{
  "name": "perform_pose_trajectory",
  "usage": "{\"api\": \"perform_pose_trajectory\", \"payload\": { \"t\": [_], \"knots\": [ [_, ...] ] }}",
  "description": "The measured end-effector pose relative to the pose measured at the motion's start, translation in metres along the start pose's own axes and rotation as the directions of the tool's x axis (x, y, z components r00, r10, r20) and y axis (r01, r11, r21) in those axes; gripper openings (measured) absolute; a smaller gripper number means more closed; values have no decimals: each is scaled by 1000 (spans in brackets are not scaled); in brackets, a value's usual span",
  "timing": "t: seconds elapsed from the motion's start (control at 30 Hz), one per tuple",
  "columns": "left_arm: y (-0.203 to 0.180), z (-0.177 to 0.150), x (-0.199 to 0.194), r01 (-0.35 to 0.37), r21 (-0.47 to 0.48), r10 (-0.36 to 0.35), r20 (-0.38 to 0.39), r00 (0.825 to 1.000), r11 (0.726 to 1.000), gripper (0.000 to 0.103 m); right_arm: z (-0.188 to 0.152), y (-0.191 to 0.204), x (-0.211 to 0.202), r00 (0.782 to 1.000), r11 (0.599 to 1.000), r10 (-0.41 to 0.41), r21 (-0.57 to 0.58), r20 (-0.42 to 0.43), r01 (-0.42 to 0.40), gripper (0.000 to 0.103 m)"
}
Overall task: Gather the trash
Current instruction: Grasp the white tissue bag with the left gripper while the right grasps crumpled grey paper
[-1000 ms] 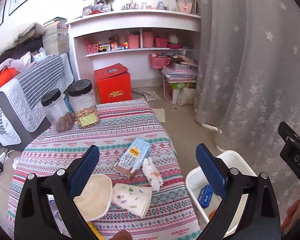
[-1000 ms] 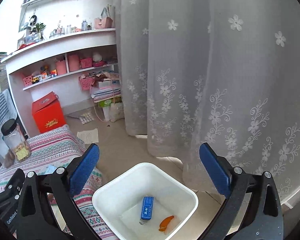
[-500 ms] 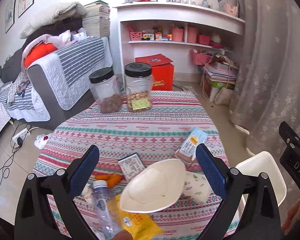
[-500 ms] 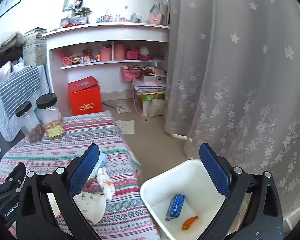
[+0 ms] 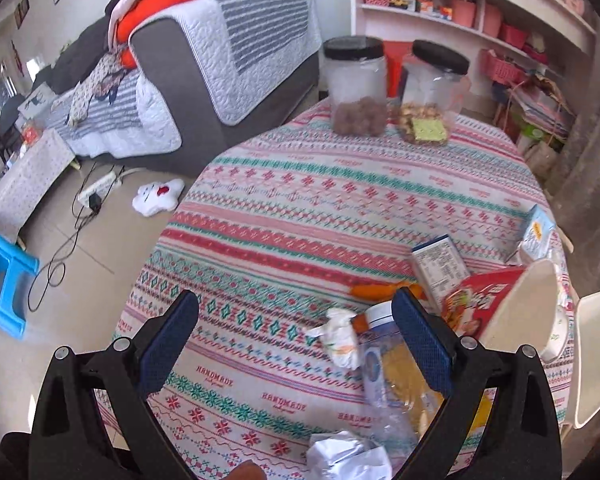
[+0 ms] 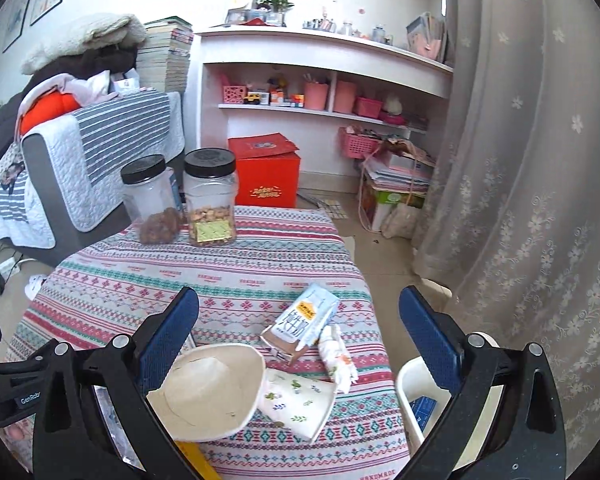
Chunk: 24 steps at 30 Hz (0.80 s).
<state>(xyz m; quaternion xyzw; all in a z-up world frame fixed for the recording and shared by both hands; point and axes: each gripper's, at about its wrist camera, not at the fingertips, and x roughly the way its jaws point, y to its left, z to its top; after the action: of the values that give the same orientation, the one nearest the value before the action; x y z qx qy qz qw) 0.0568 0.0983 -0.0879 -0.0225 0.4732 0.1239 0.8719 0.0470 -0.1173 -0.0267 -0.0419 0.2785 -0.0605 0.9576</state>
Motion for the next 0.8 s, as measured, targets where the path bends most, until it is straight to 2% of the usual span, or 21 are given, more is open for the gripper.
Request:
{"api": "perform_pose_trajectory", "payload": {
  "t": [0.17,0.27,0.37,0.43,0.6,0.7,0.8],
  "knots": [
    [21,-6,46,43,-82,-57,-173,983,996,93,-1,13,8,999,999,38,-24,-37,-39,96],
    [21,-8,64,55,-111,-80,-234,969,992,81,-3,12,12,997,998,49,-27,-65,-51,96],
    [18,-9,79,68,-138,-107,-294,950,988,76,-3,5,15,994,998,59,-12,-89,-60,96],
    [18,-11,89,102,-179,-158,-336,928,979,74,-2,2,16,992,997,79,8,-97,-78,96],
    [15,-14,98,161,-245,-248,-378,892,956,73,4,2,9,980,983,181,27,-87,-180,96],
    [14,-17,101,198,-283,-303,-403,864,938,73,6,8,1,966,970,243,3,-85,-244,96],
    [11,-19,101,225,-280,-328,-407,852,933,73,4,12,-5,947,952,303,-17,-103,-306,96]
  ]
}}
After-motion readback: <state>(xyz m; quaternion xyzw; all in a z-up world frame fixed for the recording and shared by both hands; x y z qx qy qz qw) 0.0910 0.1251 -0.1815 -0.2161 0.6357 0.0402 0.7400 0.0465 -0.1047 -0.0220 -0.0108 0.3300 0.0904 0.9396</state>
